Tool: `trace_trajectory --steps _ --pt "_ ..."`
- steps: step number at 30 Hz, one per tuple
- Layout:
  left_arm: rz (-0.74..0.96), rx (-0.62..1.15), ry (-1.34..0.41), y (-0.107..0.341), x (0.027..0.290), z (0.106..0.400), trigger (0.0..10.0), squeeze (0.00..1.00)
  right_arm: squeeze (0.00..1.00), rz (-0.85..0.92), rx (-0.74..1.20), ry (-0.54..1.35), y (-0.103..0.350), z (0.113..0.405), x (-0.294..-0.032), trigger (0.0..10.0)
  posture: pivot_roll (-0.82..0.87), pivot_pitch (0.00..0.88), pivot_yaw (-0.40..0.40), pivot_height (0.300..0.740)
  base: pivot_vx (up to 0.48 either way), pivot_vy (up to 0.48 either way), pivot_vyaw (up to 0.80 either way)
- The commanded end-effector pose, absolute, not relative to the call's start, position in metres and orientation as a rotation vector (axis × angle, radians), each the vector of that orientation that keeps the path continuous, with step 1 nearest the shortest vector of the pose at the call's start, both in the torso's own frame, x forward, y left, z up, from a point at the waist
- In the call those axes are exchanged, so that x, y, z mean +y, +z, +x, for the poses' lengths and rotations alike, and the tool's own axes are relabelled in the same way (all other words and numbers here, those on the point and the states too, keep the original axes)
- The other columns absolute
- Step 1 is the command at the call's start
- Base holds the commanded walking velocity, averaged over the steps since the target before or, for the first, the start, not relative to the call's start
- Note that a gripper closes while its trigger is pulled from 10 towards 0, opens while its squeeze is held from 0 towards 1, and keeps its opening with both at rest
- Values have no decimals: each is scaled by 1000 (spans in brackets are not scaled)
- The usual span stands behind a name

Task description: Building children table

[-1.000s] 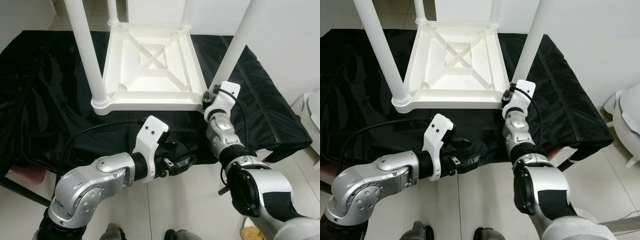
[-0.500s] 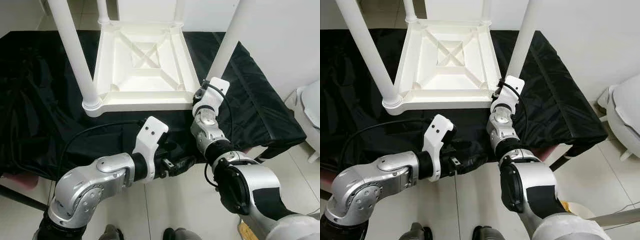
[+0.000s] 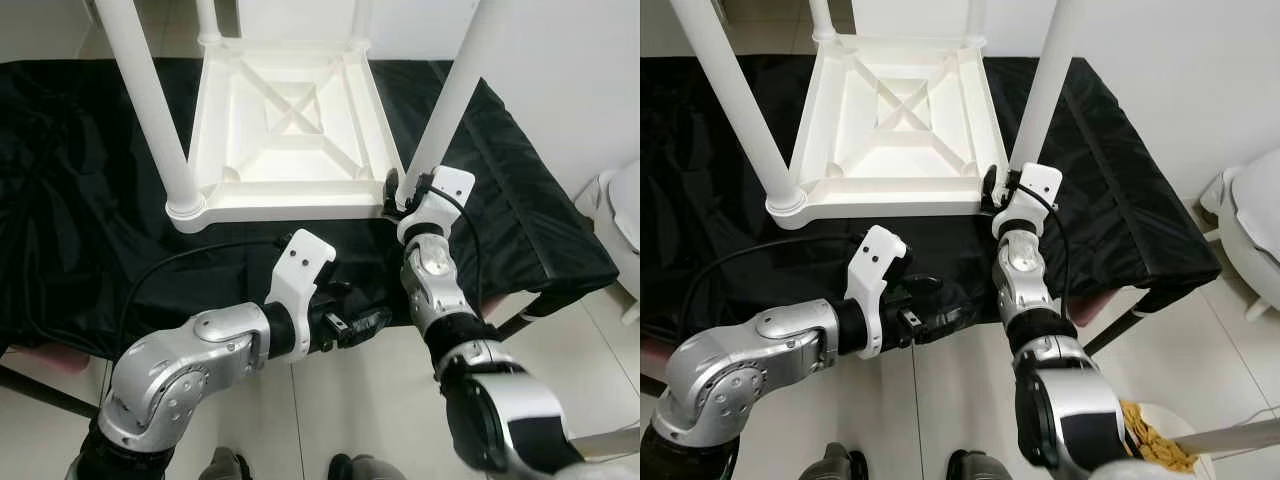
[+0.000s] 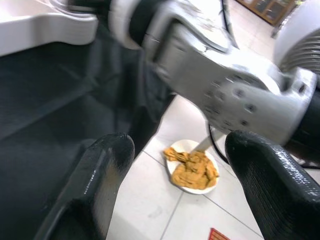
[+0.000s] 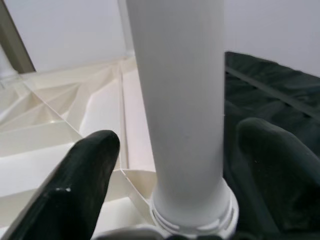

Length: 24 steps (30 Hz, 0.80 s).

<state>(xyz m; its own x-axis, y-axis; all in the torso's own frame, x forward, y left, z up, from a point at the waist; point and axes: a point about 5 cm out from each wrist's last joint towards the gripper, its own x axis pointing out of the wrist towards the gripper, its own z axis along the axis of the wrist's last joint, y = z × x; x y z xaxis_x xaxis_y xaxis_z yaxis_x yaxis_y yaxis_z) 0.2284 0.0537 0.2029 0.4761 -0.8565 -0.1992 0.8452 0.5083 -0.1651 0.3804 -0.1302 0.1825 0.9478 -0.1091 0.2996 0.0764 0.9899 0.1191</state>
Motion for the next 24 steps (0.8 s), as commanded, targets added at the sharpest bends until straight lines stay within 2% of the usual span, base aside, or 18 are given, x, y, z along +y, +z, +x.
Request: trace_trajectory --steps 1,3,4,8,12,14,24 --pt "-39 265 -1031 203 56 231 10000 0 1000 97 -321 -86 181 377 -130 10000 36 137 -24 740 0 0 0" --pt "-39 262 -1020 203 57 233 10000 0 1000 91 -328 -82 180 375 -131 10000 35 134 -25 740 0 0 0" --pt "-44 253 -987 204 61 240 10000 0 0 90 -326 -68 177 371 -132 10000 33 135 -30 740 0 0 0" --pt "-36 224 -888 208 81 263 10000 0 0 100 -305 -46 171 362 -135 10000 30 138 -29 740 0 0 0" --pt "-19 212 -859 211 88 272 10000 0 0 92 -308 -39 172 359 -136 10000 28 142 -29 740 0 0 0" --pt "23 177 -806 216 98 289 10000 0 0 45 -318 -33 176 357 -140 10000 23 147 -22 740 0 0 0" --pt "76 84 -671 229 112 324 10000 0 0 -11 -355 29 182 349 -149 10000 7 150 -12 740 0 0 0"
